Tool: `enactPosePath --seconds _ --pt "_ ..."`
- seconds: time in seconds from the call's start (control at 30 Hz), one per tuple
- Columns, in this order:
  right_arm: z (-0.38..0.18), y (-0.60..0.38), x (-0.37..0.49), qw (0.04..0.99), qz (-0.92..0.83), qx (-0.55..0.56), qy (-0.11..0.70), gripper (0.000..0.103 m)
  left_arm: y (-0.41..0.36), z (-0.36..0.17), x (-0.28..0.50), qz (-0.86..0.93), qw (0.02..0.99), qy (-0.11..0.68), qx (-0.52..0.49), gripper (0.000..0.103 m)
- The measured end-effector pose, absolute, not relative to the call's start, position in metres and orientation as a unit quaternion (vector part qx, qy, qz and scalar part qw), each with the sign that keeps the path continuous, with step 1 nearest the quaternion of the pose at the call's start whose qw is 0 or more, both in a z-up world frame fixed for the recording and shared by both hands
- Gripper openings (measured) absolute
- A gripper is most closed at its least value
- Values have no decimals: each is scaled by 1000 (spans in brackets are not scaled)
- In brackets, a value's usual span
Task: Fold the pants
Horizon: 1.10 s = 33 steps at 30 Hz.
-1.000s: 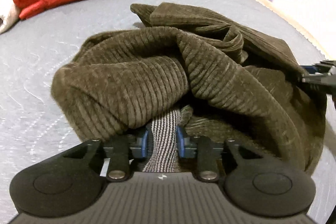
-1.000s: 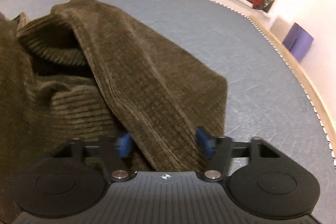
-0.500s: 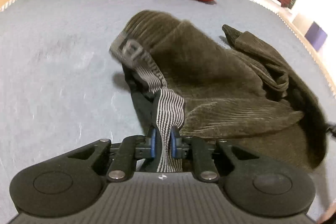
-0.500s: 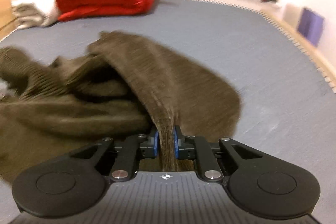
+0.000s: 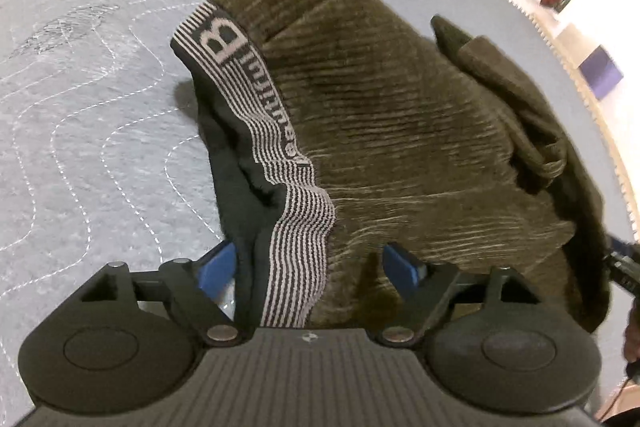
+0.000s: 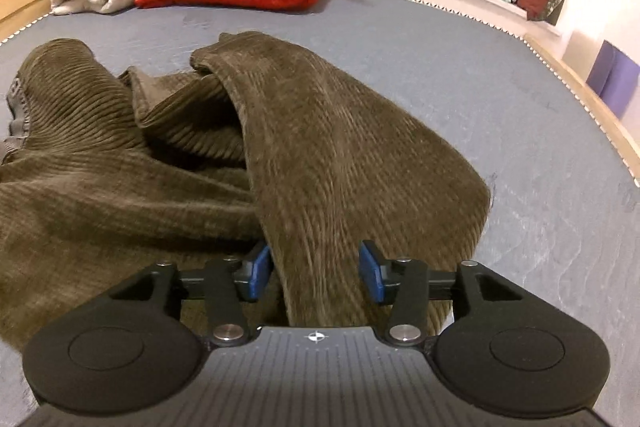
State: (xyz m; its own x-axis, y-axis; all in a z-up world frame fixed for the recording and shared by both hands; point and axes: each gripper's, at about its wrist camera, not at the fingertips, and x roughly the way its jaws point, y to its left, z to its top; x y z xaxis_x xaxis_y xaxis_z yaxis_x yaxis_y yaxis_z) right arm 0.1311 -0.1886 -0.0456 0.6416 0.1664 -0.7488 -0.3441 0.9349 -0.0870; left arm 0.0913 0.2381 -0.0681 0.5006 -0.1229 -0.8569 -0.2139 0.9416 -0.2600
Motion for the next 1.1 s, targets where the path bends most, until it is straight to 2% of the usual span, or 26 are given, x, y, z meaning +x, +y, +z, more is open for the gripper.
enactPosePath --seconds 0.3,0.4,0.5,0.57,0.63,0.67,0.7,0.93,1.1 --pt "-59 -177 145 906 127 -152 375 52 235 -94 108 35 850 507 -139 85" --pt "-60 -179 148 909 112 -160 368 49 231 -93 106 36 854 503 -130 81" --pt "-59 -185 151 910 110 -149 372 28 230 -89 103 39 857 498 -125 66" --pt "-58 -188 151 912 107 -143 369 14 232 -85 103 33 860 493 -128 44" --pt "-54 -192 151 916 103 -134 363 14 233 -78 101 36 864 486 -125 33" --pt "-53 -194 151 919 99 -130 360 13 235 -75 100 36 866 482 -127 24" --pt "-51 -197 151 921 91 -127 357 13 236 -72 98 41 868 478 -126 20" --pt "-39 -221 148 921 38 -102 375 13 260 -42 78 68 877 435 -191 15" --pt "-43 -228 137 910 21 -138 391 11 265 -35 67 107 863 443 -217 14"
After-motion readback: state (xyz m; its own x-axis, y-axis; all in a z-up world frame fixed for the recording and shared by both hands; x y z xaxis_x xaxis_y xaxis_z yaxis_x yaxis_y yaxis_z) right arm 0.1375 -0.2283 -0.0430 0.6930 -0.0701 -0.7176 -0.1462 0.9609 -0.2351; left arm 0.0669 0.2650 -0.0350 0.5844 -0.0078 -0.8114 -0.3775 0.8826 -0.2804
